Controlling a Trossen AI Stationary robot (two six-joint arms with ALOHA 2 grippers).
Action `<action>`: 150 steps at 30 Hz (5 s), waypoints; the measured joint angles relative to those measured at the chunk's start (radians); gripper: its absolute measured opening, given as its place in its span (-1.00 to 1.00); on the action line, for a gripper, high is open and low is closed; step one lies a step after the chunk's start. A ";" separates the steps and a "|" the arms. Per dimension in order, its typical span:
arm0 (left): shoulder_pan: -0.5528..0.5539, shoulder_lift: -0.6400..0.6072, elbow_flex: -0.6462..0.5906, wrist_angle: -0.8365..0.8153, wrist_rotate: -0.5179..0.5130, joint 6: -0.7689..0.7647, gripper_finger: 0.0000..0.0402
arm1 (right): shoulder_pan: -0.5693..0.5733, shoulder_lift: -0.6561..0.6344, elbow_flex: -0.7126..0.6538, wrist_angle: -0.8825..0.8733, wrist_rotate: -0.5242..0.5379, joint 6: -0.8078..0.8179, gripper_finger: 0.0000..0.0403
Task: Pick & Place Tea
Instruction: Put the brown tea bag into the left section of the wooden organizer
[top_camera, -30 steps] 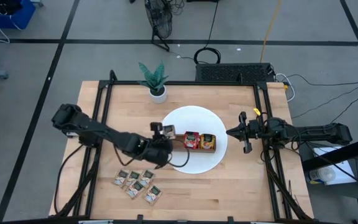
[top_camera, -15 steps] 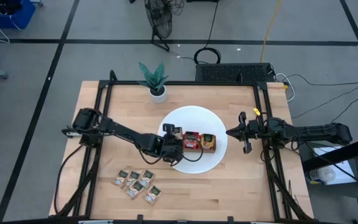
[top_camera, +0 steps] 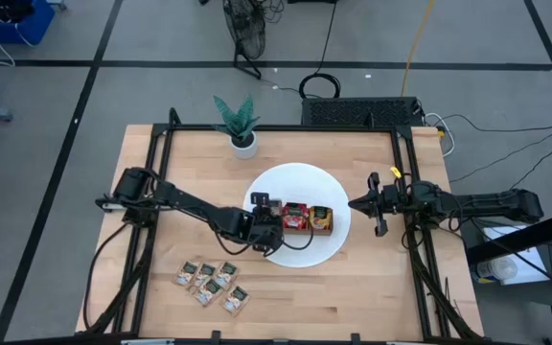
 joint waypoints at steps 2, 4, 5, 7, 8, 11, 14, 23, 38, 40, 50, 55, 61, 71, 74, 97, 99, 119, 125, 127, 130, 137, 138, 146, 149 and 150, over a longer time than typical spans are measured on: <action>0.000 0.000 0.000 0.000 0.000 -0.007 -0.57 | 0.000 0.000 0.000 0.000 0.000 0.000 -0.98; 0.000 0.000 0.000 0.000 0.000 -0.005 -0.57 | 0.000 0.000 0.000 0.000 0.000 0.000 -0.98; -0.001 0.000 0.000 0.000 0.000 0.002 -0.57 | 0.000 0.000 0.000 0.000 0.000 0.000 -0.98; -0.004 0.000 0.003 -0.003 -0.002 0.015 -0.57 | 0.000 0.000 0.000 0.000 0.000 0.000 -0.98; -0.007 -0.003 0.008 -0.011 -0.005 0.023 -0.57 | 0.000 0.000 0.000 0.000 0.000 0.000 -0.98; -0.013 -0.042 0.019 -0.042 -0.014 0.030 -0.57 | 0.000 0.000 0.000 0.000 0.000 0.000 -0.98; 0.006 -0.105 0.021 -0.086 -0.008 0.008 -0.56 | 0.000 0.000 0.000 -0.001 0.000 0.000 -0.98; 0.244 -0.180 0.021 -0.220 0.360 -0.131 -0.56 | 0.000 0.000 0.000 0.000 0.000 0.000 -0.98; 0.327 -0.146 0.020 -0.181 0.638 -0.061 -0.56 | 0.000 0.000 0.000 -0.003 0.000 0.000 -0.98; 0.329 -0.146 0.020 -0.181 0.642 -0.067 -0.56 | 0.000 0.000 0.000 -0.002 0.000 0.000 -0.98; 0.328 -0.146 0.020 -0.167 0.661 -0.100 -0.56 | 0.000 0.000 0.000 -0.002 0.000 0.000 -0.98; 0.328 -0.146 0.020 -0.168 0.659 -0.106 -0.56 | 0.000 0.000 0.000 -0.002 0.000 0.000 -0.98; 0.332 -0.103 0.020 -0.147 0.642 -0.104 -0.56 | 0.000 -0.001 0.000 -0.002 0.000 0.000 -0.98; 0.336 -0.069 0.020 -0.142 0.642 -0.073 -0.56 | 0.000 0.004 0.000 -0.006 0.000 0.000 -0.98; 0.336 -0.077 0.019 -0.139 0.641 -0.071 -0.56 | 0.000 0.004 0.000 -0.006 0.000 0.000 -0.98; 0.320 -0.079 0.021 -0.157 0.625 -0.022 -0.96 | 0.000 0.004 0.000 -0.006 0.000 0.000 -0.98; 0.318 -0.084 0.021 -0.156 0.628 -0.020 -0.98 | 0.000 0.005 0.000 -0.006 0.000 0.000 -0.98; 0.248 -0.199 0.020 -0.147 0.641 -0.121 -0.95 | 0.000 0.010 0.000 -0.005 0.000 0.000 -0.98; 0.210 -0.163 0.021 -0.134 0.600 -0.135 -0.98 | 0.000 0.010 0.000 -0.006 0.000 0.000 -0.98; 0.211 -0.141 0.020 -0.124 0.604 -0.133 -0.98 | 0.000 0.010 0.000 -0.006 0.000 0.000 -0.98; 0.211 -0.106 0.021 -0.119 0.605 -0.126 -0.99 | 0.000 0.011 0.000 -0.004 0.000 0.000 -0.98; 0.208 -0.065 0.021 -0.077 0.608 -0.103 -0.99 | 0.000 0.011 0.000 -0.004 0.000 0.000 -0.98; 0.208 -0.061 0.021 -0.067 0.609 -0.104 -0.99 | 0.000 0.011 0.000 -0.002 0.000 0.000 -0.98; 0.209 -0.004 0.020 -0.023 0.642 -0.095 -0.99 | 0.000 0.011 0.000 0.000 0.000 0.000 -0.98; 0.210 0.021 0.021 -0.014 0.680 -0.084 -1.00 | 0.000 0.013 0.000 0.000 0.000 0.000 -0.98; 0.210 0.027 0.021 -0.010 0.692 -0.086 -1.00 | 0.000 0.013 0.000 0.000 0.000 0.000 -0.98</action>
